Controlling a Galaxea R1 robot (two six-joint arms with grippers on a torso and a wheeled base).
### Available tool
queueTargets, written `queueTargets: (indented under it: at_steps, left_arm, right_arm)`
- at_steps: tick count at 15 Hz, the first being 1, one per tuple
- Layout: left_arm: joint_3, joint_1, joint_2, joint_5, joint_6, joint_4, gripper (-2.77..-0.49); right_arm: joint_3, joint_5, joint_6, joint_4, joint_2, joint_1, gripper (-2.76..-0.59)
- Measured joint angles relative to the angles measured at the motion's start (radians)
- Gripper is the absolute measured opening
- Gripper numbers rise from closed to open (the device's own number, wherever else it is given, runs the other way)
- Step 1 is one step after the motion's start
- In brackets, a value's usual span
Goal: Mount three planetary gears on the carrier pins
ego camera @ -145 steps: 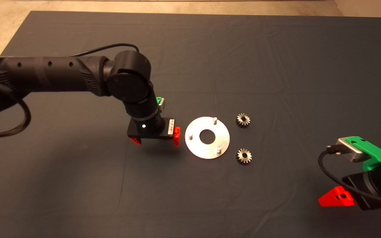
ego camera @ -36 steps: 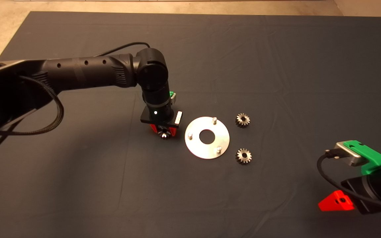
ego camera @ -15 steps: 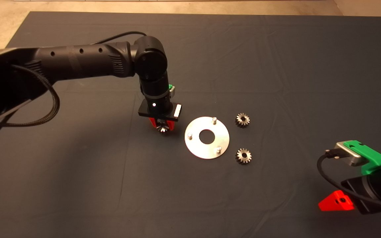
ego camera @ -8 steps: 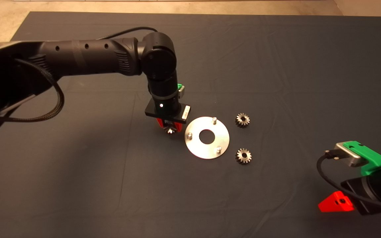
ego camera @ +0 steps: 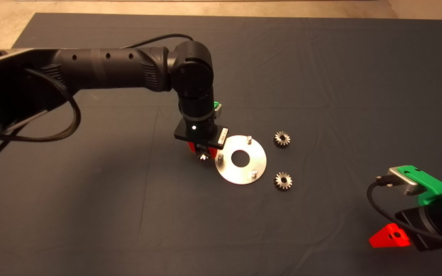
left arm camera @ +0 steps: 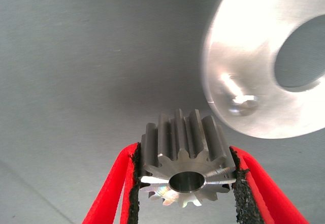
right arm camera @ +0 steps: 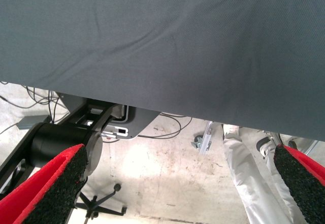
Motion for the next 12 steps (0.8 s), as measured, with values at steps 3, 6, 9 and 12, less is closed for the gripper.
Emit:
queueTargets:
  at_steps: [3, 6, 9, 12]
  left_arm:
    - [-0.015, 0.0, 0.045, -0.004, 0.0, -0.001, -2.26]
    - [-0.038, 0.0, 0.06, 0.017, 0.0, 0.0, -2.26]
    - [-0.043, 0.0, 0.061, 0.023, 0.0, 0.0, -2.26]
    - [-0.061, 0.0, 0.069, 0.023, 0.004, 0.0, -2.26]
  right_arm:
    - [0.0, 0.0, 0.0, 0.0, 0.0, 0.0, -0.62]
    - [0.0, 0.0, 0.0, 0.0, 0.0, -0.002, -0.62]
    - [0.0, 0.0, 0.0, 0.0, 0.0, -0.002, -0.62]
    - [0.0, 0.0, 0.0, 0.0, 0.0, -0.002, -0.62]
